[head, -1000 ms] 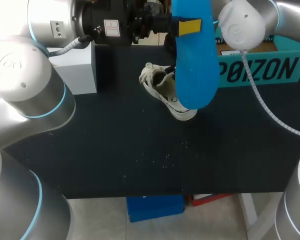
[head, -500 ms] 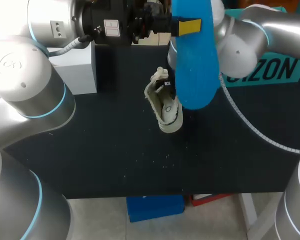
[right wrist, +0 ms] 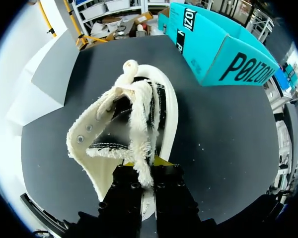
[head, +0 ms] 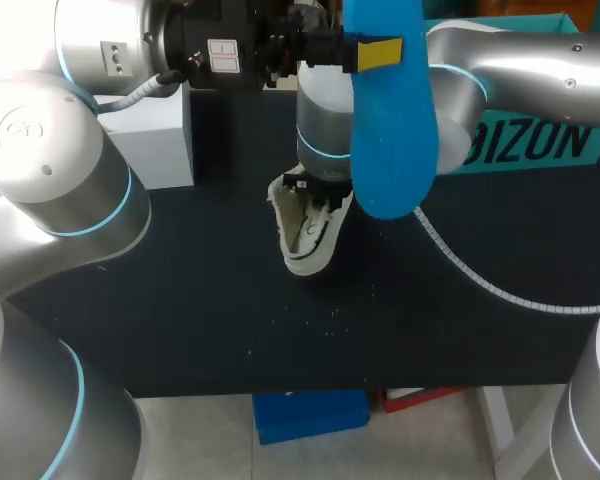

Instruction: Take the shoe out of the shoebox, open the shoe tongue, remove and reinsert the insole, then place the shoe into the shoebox

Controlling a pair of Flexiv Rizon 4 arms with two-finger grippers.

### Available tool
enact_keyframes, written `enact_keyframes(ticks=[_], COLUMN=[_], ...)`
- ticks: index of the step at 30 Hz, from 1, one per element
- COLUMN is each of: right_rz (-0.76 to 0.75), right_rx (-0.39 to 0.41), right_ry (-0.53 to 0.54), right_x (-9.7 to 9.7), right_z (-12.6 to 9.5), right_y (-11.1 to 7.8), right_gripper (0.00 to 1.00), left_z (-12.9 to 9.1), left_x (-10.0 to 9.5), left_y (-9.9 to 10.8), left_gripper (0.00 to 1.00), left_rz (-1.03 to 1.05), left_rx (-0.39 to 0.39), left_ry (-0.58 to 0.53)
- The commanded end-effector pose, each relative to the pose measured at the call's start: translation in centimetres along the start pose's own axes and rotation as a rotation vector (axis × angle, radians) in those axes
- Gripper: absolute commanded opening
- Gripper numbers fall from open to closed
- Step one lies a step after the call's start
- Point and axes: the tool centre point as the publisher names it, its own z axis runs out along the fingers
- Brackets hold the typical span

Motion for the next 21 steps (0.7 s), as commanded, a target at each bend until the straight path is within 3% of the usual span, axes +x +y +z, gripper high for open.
enact_keyframes(ticks=[1,7,18,19,20,21], right_rz=[-0.008,-0.023,-0.059,-0.058,-0.056,-0.050], right_rx=[-0.009,-0.017,-0.003,-0.002,0.003,0.008], right_ry=[0.009,0.044,0.079,0.080,0.083,0.081], right_x=[0.5,1.0,1.0,0.8,0.7,0.5], right_z=[-0.5,-0.6,2.0,2.2,2.4,2.4], right_y=[0.0,0.0,-1.2,-1.2,-1.3,-1.4], right_gripper=[0.00,0.00,0.00,0.11,0.36,1.00], left_z=[0.1,0.1,0.1,0.1,0.1,0.1], left_x=[0.0,0.0,0.0,0.0,0.0,0.0], left_y=[0.0,0.0,0.0,0.0,0.0,0.0], left_gripper=[0.00,0.00,0.00,0.00,0.00,0.00], left_rz=[0.000,0.000,0.000,0.000,0.000,0.000], left_rx=[-0.002,-0.002,-0.002,-0.002,-0.002,-0.002], left_ry=[-0.002,-0.002,-0.002,-0.002,-0.002,-0.002])
